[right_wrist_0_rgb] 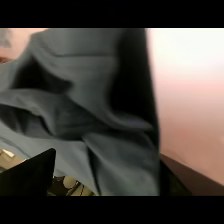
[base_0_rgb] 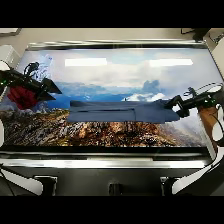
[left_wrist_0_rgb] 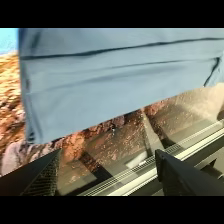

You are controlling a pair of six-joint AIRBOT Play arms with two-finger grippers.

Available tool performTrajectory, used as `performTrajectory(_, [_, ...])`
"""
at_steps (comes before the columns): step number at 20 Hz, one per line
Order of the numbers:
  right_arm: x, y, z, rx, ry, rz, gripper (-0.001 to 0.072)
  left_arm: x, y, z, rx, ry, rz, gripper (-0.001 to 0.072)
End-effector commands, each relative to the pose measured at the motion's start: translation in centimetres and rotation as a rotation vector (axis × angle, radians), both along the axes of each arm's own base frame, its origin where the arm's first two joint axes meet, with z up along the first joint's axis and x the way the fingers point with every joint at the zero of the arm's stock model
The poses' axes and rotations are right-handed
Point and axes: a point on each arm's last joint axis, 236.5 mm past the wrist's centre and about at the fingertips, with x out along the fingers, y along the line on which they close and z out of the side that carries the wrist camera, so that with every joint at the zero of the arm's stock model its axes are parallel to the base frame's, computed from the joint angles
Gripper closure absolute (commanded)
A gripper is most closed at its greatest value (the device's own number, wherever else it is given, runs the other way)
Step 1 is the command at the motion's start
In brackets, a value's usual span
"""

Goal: Fold the clothes and pants, and hang the long-sleeved shirts on hangers.

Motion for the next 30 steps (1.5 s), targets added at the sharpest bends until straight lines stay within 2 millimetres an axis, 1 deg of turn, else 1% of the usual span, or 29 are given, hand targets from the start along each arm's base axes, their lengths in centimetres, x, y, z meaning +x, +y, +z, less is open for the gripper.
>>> performTrajectory(1, [1.1,2.9,-0.7,0.006,-0.034,0.042,0.0192,-0.3,-3.8,1.7,0.006,-0.062,-0.065,0.0002])
performTrajectory(2, [1.3,3.7,-0.5,0.005,-0.042,0.056,0.0317,-0.6,-5.2,1.8,0.005,-0.068,-0.094,0.0003])
performTrajectory(3, [1.3,4.5,-0.2,0.001,-0.049,0.074,0.046,-0.8,-6.6,1.8,0.006,-0.074,-0.122,0.0004])
performTrajectory(4, [1.4,5.0,0.5,-0.005,-0.059,0.083,0.0656,-0.9,-8.3,1.7,0.005,-0.087,-0.149,0.0005])
performTrajectory(6, [1.8,5.9,2.7,-0.021,-0.094,0.086,0.0667,-0.7,-12.0,1.5,0.001,-0.149,-0.201,0.001])
performTrajectory(7, [1.9,6.4,4.3,-0.033,-0.129,0.1,0.0667,-0.2,-14.0,1.1,-0.001,-0.197,-0.213,0.0117])
performTrajectory(8, [2.0,7.0,6.2,-0.046,-0.17,0.115,0.0667,0.6,-16.4,0.5,-0.004,-0.256,-0.209,0.0445])
performTrajectory(9, [2.0,7.8,8.0,-0.057,-0.205,0.125,0.0667,1.3,-18.7,-0.4,-0.007,-0.302,-0.19,0.0624])
performTrajectory(10, [1.9,8.8,10.0,-0.066,-0.239,0.133,0.0667,1.9,-21.1,-1.6,-0.009,-0.339,-0.172,0.0665])
performTrajectory(11, [1.7,9.9,12.1,-0.076,-0.281,0.148,0.0667,2.0,-23.2,-3.1,-0.011,-0.34,-0.147,0.0669])
performTrajectory(12, [1.3,10.9,14.1,-0.083,-0.321,0.162,0.0667,1.6,-25.1,-5.1,-0.01,-0.305,-0.122,0.0686])
performTrajectory(14, [0.1,13.2,18.0,-0.091,-0.388,0.188,0.0667,-0.7,-28.6,-9.1,-0.011,-0.194,-0.129,0.0686])
performTrajectory(15, [-0.6,14.5,19.7,-0.092,-0.422,0.209,0.0666,-1.9,-30.6,-10.6,-0.039,-0.145,-0.128,0.0686])
performTrajectory(16, [-1.4,15.7,21.1,-0.092,-0.455,0.23,0.0666,-2.7,-32.6,-11.5,-0.077,-0.113,-0.121,0.0686])
performTrajectory(18, [-2.7,17.7,23.3,-0.085,-0.489,0.249,0.0666,-4.2,-36.5,-13.0,-0.15,-0.059,-0.088,0.0685])
performTrajectory(20, [-4.0,19.2,24.9,-0.078,-0.507,0.264,0.0666,-5.6,-39.6,-14.5,-0.191,0.028,-0.004,0.0686])
performTrajectory(21, [-4.6,19.8,25.4,-0.082,-0.509,0.269,0.0666,-6.1,-41.4,-14.6,-0.228,0.062,0.045,0.0686])
performTrajectory(22, [-5.2,20.1,25.5,-0.093,-0.502,0.281,0.0665,-6.6,-43.6,-14.2,-0.287,0.094,0.099,0.0686])
performTrajectory(23, [-5.7,20.2,25.3,-0.107,-0.484,0.289,0.0665,-7.0,-45.6,-13.6,-0.342,0.12,0.157,0.0686])
performTrajectory(24, [-6.1,20.0,24.8,-0.125,-0.457,0.29,0.0665,-7.3,-47.1,-13.1,-0.38,0.13,0.205,0.0686])
performTrajectory(25, [-6.2,19.7,24.4,-0.141,-0.437,0.281,0.0665,-7.3,-48.1,-12.6,-0.404,0.124,0.24,0.0686])
performTrajectory(26, [-5.9,19.0,23.9,-0.17,-0.43,0.271,0.0665,-7.3,-48.4,-12.3,-0.414,0.106,0.236,0.0686])
performTrajectory(27, [-5.5,18.5,23.4,-0.2,-0.431,0.262,0.0665,-7.2,-48.0,-12.3,-0.412,0.073,0.195,0.0687])
performTrajectory(28, [-4.8,18.3,23.1,-0.207,-0.438,0.25,0.0665,-6.9,-47.0,-12.3,-0.406,0.039,0.132,0.0688])
performTrajectory(29, [-4.2,18.7,23.0,-0.195,-0.445,0.238,0.0666,-6.4,-45.1,-12.6,-0.373,0.016,0.058,0.0689])
performTrajectory(30, [-3.5,19.2,22.7,-0.168,-0.45,0.226,0.0666,-5.9,-42.4,-13.1,-0.314,-0.005,-0.013,0.0689])
